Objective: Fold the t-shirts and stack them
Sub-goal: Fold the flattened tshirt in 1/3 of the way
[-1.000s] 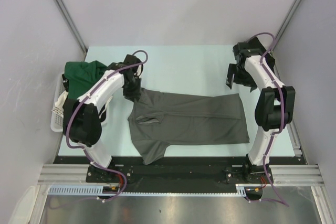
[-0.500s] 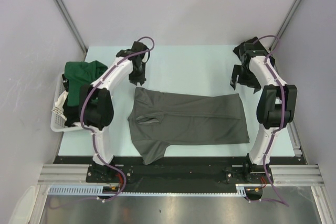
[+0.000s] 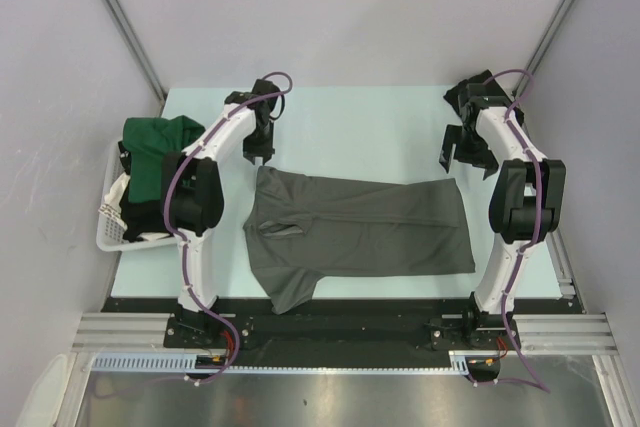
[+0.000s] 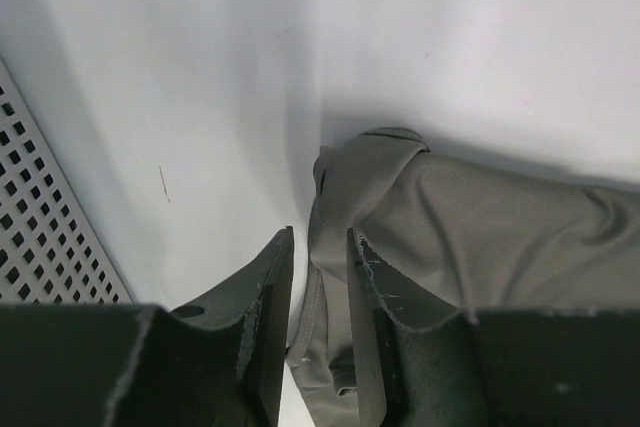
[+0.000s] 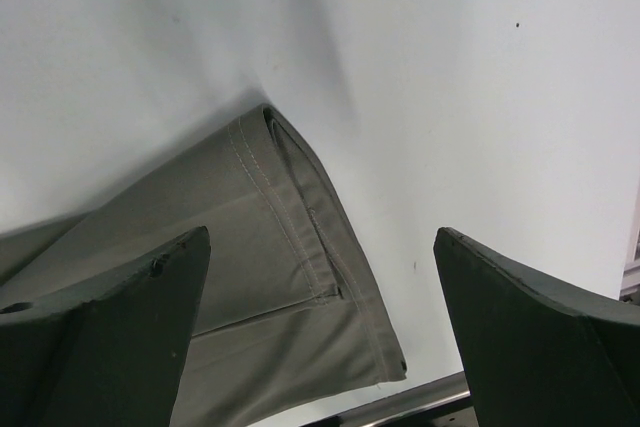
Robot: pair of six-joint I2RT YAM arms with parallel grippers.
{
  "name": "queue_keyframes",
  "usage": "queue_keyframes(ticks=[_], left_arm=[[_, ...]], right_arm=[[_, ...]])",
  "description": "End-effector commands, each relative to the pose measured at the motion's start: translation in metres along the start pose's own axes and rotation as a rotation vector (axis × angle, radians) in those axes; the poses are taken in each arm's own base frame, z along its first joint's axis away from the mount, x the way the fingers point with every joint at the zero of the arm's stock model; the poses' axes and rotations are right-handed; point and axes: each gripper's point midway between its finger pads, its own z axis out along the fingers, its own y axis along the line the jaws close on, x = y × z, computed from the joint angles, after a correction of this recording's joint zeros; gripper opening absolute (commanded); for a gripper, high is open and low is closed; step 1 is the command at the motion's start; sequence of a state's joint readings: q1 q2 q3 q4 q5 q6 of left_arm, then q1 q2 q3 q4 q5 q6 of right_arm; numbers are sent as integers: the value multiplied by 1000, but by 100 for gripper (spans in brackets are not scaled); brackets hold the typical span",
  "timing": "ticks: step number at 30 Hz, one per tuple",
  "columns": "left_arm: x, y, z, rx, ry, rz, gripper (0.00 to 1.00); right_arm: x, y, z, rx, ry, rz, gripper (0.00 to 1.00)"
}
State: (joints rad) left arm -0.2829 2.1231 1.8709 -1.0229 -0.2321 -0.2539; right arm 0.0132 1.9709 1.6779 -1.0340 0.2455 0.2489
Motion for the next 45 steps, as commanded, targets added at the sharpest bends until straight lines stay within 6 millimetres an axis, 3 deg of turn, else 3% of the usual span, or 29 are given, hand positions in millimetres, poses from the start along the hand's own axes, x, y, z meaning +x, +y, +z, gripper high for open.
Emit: queue_keyframes(ticks=[1, 11, 20, 27, 33, 41, 45], left_arm=[[11, 1, -3, 10, 29, -9, 31], [27, -6, 11, 32, 85, -11, 27], [36, -6, 22, 21, 121, -9, 0], [61, 15, 23, -54, 175, 9, 0], [68, 34, 20, -114, 196, 16, 0], [69, 38, 25, -125, 209, 16, 2], [73, 37, 28, -122, 226, 23, 8]], right_arm=[[-14, 6, 0, -29, -26, 5, 100], [-17, 9, 0, -45, -26, 6, 100], [-15, 13, 1, -63, -16, 3, 100], [-17, 14, 0, -71, -18, 4, 100], [-15, 15, 0, -72, -14, 3, 100], [-10, 14, 5, -66, -1, 0, 100], [-6, 13, 7, -65, 8, -3, 100]])
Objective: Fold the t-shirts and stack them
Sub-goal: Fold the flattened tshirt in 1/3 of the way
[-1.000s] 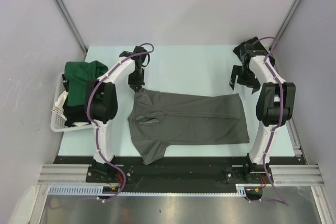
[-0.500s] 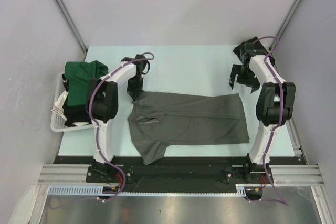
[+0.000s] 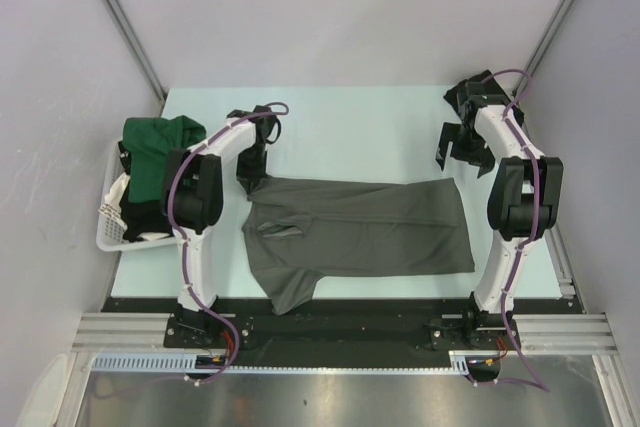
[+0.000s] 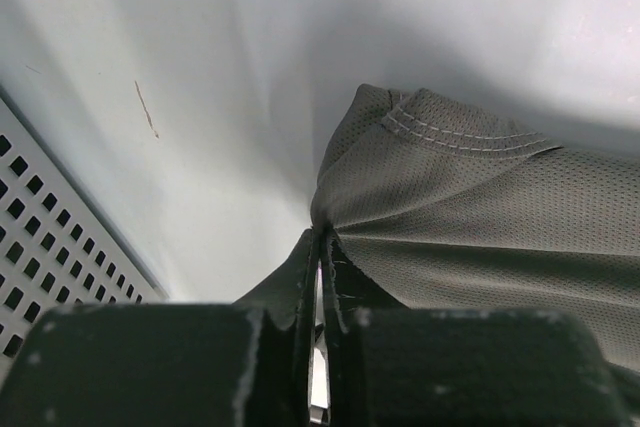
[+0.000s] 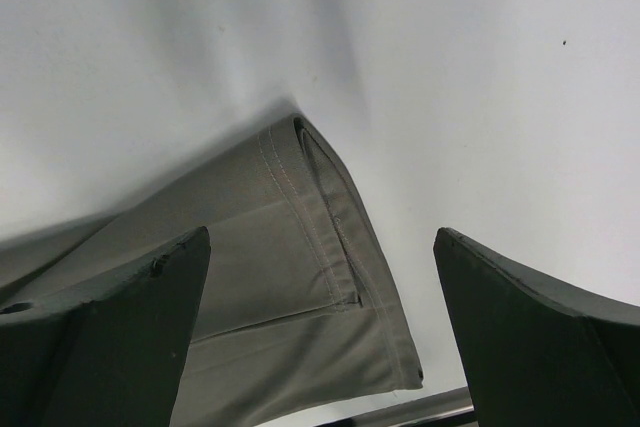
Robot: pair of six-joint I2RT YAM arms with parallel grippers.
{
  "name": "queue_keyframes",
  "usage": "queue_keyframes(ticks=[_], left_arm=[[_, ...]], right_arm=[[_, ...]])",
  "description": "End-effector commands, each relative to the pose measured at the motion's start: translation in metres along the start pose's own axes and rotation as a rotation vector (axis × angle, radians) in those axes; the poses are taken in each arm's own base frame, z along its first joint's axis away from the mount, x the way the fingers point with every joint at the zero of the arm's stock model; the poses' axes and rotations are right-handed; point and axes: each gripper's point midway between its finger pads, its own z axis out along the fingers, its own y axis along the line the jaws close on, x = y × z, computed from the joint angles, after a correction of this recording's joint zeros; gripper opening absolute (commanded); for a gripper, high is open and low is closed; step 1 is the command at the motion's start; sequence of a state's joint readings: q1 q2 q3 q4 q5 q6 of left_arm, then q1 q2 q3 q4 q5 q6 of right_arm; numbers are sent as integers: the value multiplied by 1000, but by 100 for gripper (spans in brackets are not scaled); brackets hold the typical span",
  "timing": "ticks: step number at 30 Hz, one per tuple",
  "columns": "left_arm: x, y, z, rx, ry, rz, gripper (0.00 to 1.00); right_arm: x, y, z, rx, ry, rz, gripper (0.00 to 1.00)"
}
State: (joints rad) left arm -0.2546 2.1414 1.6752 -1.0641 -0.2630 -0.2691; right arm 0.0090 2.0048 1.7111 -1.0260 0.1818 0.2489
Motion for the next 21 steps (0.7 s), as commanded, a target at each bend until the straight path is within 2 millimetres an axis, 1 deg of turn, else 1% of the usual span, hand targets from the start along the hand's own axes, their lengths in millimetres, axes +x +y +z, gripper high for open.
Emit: queue_keyframes(ticks=[1, 2, 3, 4, 7, 10, 14, 18, 21], left_arm=[[-1, 10, -7, -21, -10, 1, 10], [0, 9, -6, -13, -8, 2, 14], [-1, 8, -6, -10, -10, 1, 16], [-1, 8, -6, -9, -13, -1, 18], [-8, 7, -12, 0, -40, -13, 20], [-18, 8, -25, 14, -86, -31, 21], [-33, 7, -48, 42, -147, -50, 22], [-42, 9, -66, 60, -191, -60, 22], [-46, 9, -73, 68, -208, -65, 22]], right_arm=[[0, 0, 3, -3, -3, -9, 100], [1, 0, 4, -3, 1, -7, 100], [2, 1, 4, -3, 5, -12, 100], [0, -10, 8, 6, 10, 13, 100], [2, -11, 11, 12, 18, 12, 100], [3, -9, 17, 13, 23, 14, 100], [2, -7, 26, 13, 34, 11, 100], [4, -3, 33, 0, 49, 16, 100], [8, 0, 38, -12, 65, 15, 100]])
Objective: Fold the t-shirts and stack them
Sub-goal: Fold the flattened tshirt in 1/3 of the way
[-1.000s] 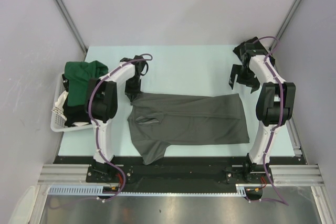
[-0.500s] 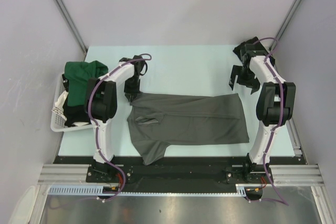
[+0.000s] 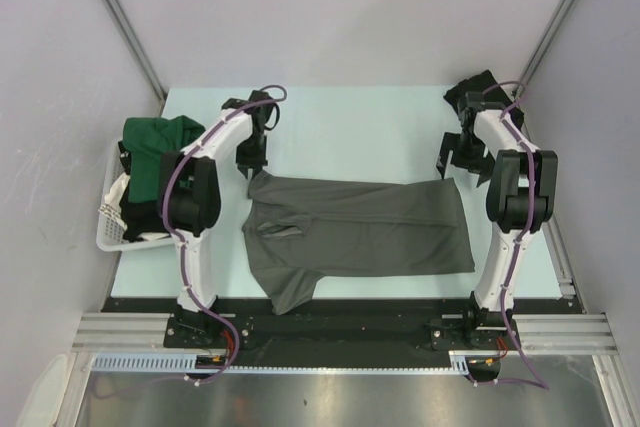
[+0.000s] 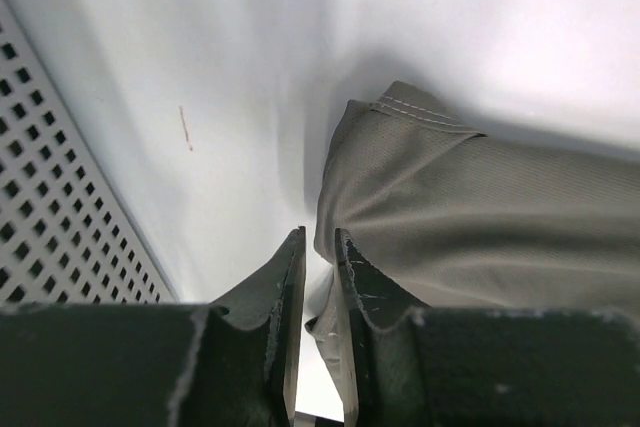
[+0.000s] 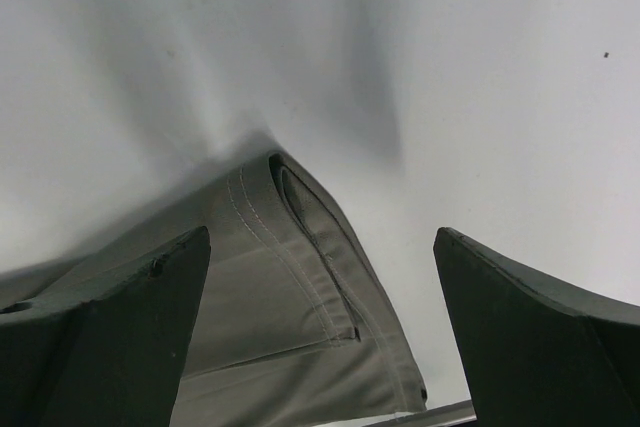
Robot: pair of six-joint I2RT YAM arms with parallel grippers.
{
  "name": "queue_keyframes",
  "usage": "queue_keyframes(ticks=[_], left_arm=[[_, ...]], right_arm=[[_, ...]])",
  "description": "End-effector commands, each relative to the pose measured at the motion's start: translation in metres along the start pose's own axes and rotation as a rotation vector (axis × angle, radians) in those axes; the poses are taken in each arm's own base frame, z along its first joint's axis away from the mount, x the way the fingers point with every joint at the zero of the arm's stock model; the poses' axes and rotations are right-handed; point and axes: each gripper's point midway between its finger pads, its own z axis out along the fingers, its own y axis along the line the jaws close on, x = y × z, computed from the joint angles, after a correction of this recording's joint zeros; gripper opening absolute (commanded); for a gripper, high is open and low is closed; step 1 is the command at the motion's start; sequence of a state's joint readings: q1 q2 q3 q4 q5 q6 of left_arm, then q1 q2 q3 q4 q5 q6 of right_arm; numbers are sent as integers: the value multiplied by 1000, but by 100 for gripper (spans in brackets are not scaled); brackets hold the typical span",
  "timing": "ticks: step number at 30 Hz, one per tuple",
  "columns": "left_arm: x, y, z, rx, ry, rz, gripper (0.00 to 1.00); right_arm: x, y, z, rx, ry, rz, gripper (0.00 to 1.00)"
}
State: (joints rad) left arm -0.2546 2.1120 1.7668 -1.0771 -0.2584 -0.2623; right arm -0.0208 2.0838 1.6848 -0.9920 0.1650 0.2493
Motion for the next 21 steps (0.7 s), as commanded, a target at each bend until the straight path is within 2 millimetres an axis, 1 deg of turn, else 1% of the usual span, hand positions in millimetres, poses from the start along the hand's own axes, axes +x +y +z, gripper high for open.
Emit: queue_keyframes(ticks=[1, 3, 6, 7, 10, 15, 18, 19, 21], left_arm=[[-25, 5, -42, 42, -112, -42, 22], [-26, 6, -44, 44, -114, -44, 22], [-27, 3, -44, 49, -112, -39, 22], [-27, 3, -44, 49, -112, -39, 22], [-27, 3, -44, 49, -110, -33, 22], [-26, 4, -47, 45, -111, -29, 22], [-27, 3, -47, 49, -116, -27, 22], [-28, 2, -47, 50, -118, -25, 21], [-29, -3, -45, 62, -120, -22, 22]], right_arm=[[-2, 7, 3, -30, -5, -4, 97], [0, 9, 6, -36, 1, -6, 91], [0, 11, 9, -47, 8, -11, 65], [1, 11, 10, -49, 13, -14, 53], [5, 11, 14, -43, 30, -16, 45], [12, 9, 22, -36, 54, -15, 39], [16, 9, 27, -39, 68, -15, 32], [16, 10, 30, -39, 73, -14, 28], [17, 11, 34, -40, 82, -18, 24]])
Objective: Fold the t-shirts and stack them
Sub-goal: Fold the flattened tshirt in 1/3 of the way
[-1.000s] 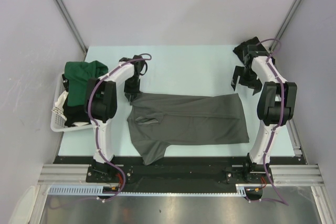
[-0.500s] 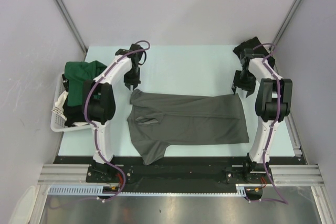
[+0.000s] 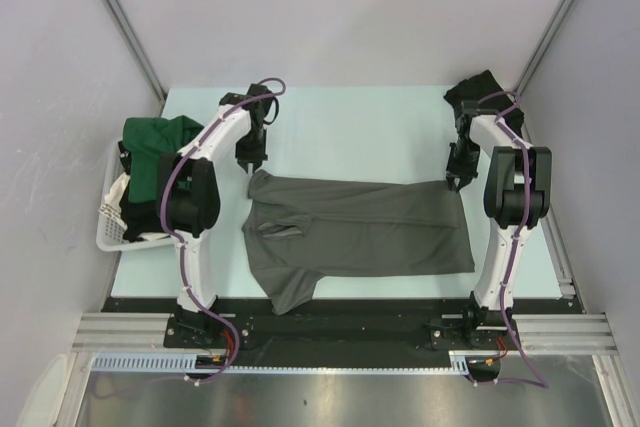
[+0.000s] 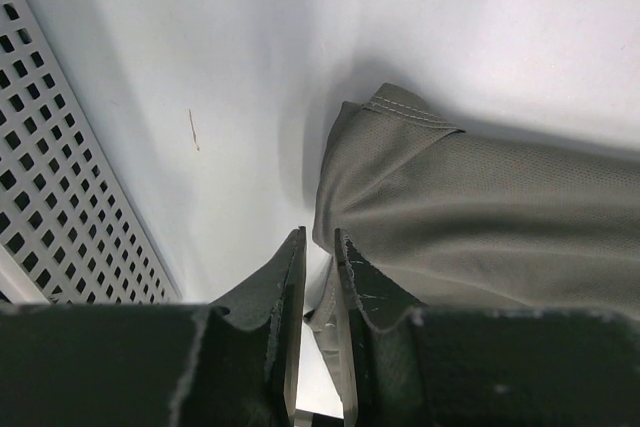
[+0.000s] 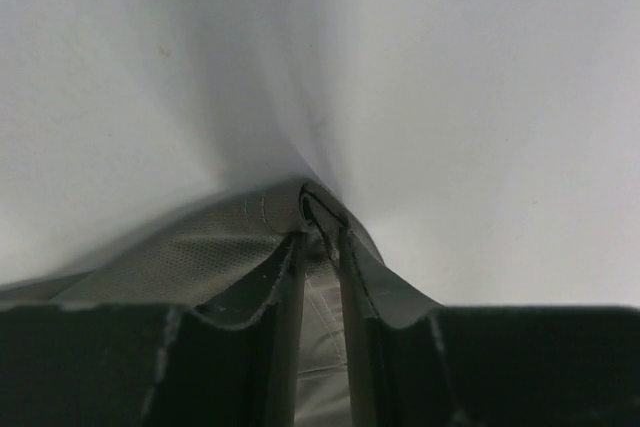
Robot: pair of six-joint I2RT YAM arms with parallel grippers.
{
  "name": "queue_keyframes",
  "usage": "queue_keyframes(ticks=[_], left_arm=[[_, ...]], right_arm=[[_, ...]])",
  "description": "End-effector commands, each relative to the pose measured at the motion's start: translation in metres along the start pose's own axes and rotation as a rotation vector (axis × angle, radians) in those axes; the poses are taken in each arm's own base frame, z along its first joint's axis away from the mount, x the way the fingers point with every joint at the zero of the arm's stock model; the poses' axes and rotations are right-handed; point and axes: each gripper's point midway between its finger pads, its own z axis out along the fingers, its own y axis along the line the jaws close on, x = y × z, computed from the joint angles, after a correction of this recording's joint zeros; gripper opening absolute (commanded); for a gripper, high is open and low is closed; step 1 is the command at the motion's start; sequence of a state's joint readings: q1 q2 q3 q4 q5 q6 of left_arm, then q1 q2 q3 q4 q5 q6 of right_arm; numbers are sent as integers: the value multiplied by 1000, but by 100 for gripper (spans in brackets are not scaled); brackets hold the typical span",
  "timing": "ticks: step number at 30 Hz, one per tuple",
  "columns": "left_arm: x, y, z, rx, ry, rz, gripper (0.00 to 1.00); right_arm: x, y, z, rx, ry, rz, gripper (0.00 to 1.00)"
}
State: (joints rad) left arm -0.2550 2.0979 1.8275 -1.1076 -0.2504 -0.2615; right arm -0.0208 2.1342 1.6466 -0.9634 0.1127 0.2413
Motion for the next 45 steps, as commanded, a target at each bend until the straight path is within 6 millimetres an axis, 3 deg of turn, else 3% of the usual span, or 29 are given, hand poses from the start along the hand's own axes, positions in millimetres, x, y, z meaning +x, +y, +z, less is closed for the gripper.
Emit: queue_keyframes(ticks=[1, 10, 19, 33, 45], left_arm=[[-18, -6, -24, 48, -82, -11, 21], [-22, -42, -3, 141, -74, -9, 21], [-20, -53, 18, 156, -40, -11, 21], [-13, -47, 43, 102, 5, -3, 21], [-13, -21, 49, 51, 20, -28, 21]], right_arm=[[0, 2, 12, -7, 15, -1, 20], [7, -5, 24, 19, 63, 0, 11], [10, -21, 23, 42, 79, 28, 10], [8, -32, 21, 60, 82, 45, 11], [8, -39, 23, 74, 93, 57, 11]])
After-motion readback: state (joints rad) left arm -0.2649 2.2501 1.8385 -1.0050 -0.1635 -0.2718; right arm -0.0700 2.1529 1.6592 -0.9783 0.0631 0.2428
